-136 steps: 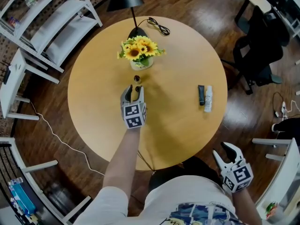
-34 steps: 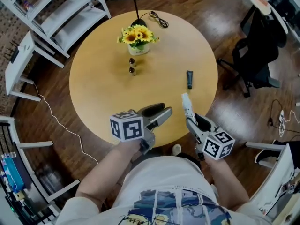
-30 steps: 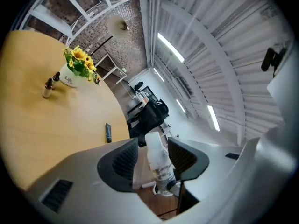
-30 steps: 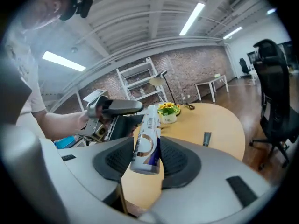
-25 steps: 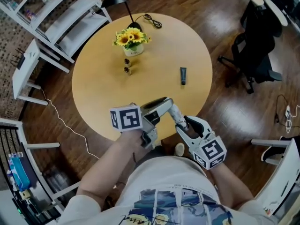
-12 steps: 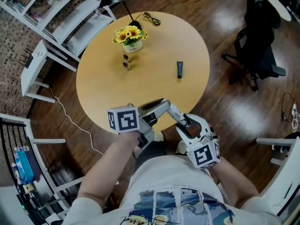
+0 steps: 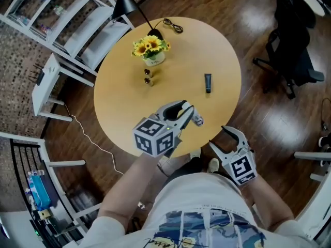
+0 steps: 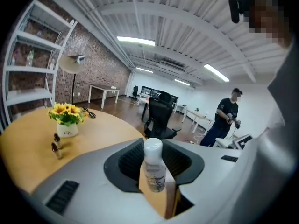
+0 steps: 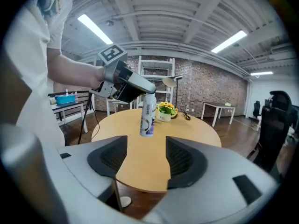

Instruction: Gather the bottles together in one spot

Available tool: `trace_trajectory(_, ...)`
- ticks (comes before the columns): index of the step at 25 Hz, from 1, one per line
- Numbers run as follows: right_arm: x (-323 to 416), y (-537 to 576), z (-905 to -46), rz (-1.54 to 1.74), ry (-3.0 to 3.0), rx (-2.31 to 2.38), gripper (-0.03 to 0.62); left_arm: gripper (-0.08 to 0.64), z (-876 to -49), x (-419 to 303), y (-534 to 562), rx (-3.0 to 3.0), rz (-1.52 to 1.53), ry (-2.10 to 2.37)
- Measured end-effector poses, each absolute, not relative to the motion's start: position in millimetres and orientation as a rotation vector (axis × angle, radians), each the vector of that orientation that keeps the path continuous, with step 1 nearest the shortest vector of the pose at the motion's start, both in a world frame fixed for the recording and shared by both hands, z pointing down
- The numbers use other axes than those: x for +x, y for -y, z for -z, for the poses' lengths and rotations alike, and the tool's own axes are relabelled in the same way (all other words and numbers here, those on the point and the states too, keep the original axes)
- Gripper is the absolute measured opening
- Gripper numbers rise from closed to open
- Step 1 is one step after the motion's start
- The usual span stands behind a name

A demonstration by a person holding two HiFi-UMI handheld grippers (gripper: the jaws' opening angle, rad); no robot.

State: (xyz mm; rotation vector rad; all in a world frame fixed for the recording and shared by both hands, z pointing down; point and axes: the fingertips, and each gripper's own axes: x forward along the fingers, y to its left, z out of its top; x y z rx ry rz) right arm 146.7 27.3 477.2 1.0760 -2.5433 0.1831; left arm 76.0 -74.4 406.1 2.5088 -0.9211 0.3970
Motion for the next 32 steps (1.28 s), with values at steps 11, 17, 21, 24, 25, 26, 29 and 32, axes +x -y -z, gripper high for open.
trace_trajectory(11,160,14,-484,-0.433,2.425,1.257,0.29,0.12,-460,-14,254,2.516,-0.519,1.454)
trace_trajectory(17,176,17,-494,-0.505,2.333,1.303,0.288,0.12,-497,-49,322,2.414,-0.543,1.636)
trace_trajectory(21,178,16,-496,-0.556,2.271,1.346,0.285,0.12,-518,-66,356,2.373,-0.561,1.712)
trace_trajectory(24,177,14,-498,-0.604,2.234,1.372,0.285,0.12,-530,-75,378,2.359,-0.56,1.747)
trace_trajectory(25,176,15,-498,-0.608,2.223,1.378,0.285,0.12,-532,-76,384,2.357,-0.558,1.752)
trace_trajectory(26,176,15,-499,-0.606,2.215,1.382,0.285,0.12,-534,-78,390,2.355,-0.558,1.755)
trace_trajectory(29,176,17,-499,-0.614,2.194,1.395,0.285,0.12,-543,-82,399,2.346,-0.574,1.754)
trace_trajectory(32,176,20,-498,-0.622,2.178,1.403,0.285,0.121,-547,-85,403,2.338,-0.576,1.761)
